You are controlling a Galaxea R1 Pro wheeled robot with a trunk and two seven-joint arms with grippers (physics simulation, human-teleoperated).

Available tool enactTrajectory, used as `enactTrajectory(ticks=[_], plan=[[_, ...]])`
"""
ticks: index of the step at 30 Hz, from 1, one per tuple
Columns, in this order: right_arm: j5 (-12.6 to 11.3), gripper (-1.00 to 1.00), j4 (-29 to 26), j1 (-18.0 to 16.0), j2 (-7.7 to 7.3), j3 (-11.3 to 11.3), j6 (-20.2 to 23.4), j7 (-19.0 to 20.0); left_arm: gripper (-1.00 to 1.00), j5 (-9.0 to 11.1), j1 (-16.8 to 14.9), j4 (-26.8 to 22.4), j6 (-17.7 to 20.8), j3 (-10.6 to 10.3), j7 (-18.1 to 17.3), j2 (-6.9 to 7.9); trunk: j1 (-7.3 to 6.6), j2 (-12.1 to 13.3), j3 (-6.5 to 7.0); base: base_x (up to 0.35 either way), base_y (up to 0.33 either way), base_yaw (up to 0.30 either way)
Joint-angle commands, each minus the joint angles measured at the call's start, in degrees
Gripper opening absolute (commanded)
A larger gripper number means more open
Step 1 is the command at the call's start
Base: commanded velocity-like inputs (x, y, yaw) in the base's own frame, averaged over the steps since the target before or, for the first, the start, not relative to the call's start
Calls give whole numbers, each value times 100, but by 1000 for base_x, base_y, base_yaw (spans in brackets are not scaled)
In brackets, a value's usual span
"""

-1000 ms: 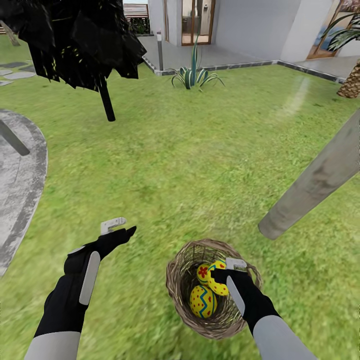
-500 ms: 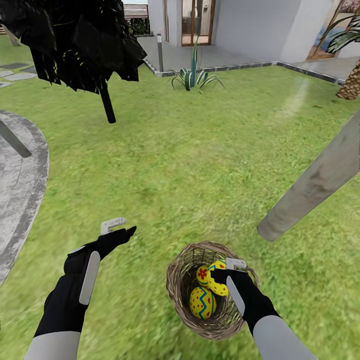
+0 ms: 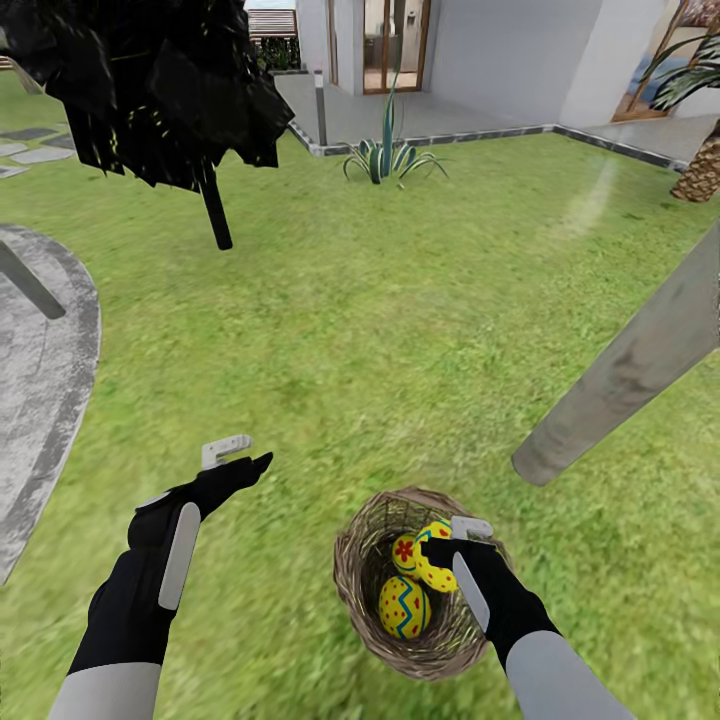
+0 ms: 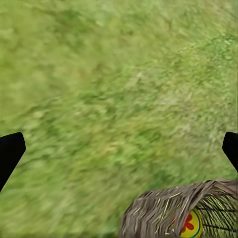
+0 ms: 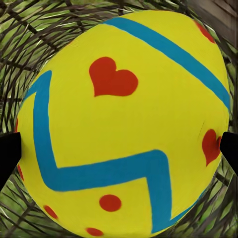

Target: Take the three Easter eggs out of the wicker basket on the lawn in the garden, then place them on the lawn next to a single tree (choose any tree) so that all three eggs are next to the same tree and none are left in the basket.

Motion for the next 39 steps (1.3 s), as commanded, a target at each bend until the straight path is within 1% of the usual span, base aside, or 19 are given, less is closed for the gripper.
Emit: enactTrajectory(ticks=[1,17,18,21,23,29,32,34,36,37,38,39], plan=[[-60,-100,-9,-1,4,-5,19,-44,100,9,-4,-5,36,18,-29,-6,-23,40,15,0,0,0],[-42,-100,-24,6,8,4,36,-44,100,9,-4,-5,36,19,-29,-6,-374,681,302,0,0,0],[-40,-100,-25,7,9,5,54,-44,100,9,-4,-5,34,20,-29,-6,-396,721,320,0,0,0],[-31,-100,-61,8,9,6,332,-31,100,9,-4,-5,29,25,-29,-6,-462,842,374,0,0,0],[-30,-100,-69,8,10,6,390,-27,100,9,-4,-12,23,26,-29,-6,-506,922,410,0,0,0],[-20,-100,-136,8,10,6,444,-26,100,9,-4,-14,18,27,-29,-6,-506,922,410,0,0,0],[-23,-100,-319,34,10,14,533,-26,100,9,-4,-14,18,27,-29,-6,-506,922,410,0,0,0],[-20,-100,-685,131,10,16,876,-26,100,9,-4,-14,18,27,-29,-6,-506,922,410,0,0,0],[-23,-100,-1116,312,12,26,1030,-26,100,9,-4,-14,18,27,-29,-6,-506,922,410,0,0,0],[-24,-100,-1307,385,14,32,1223,-26,100,10,-3,-14,18,27,-29,-6,-506,922,410,0,0,0],[-24,-100,-1396,406,14,32,1369,-26,100,9,-3,-14,18,27,-29,-6,-506,922,410,0,0,0],[-24,-100,-1440,416,16,32,1422,-26,100,9,-2,-14,18,27,-29,-6,-506,922,410,0,0,0]])
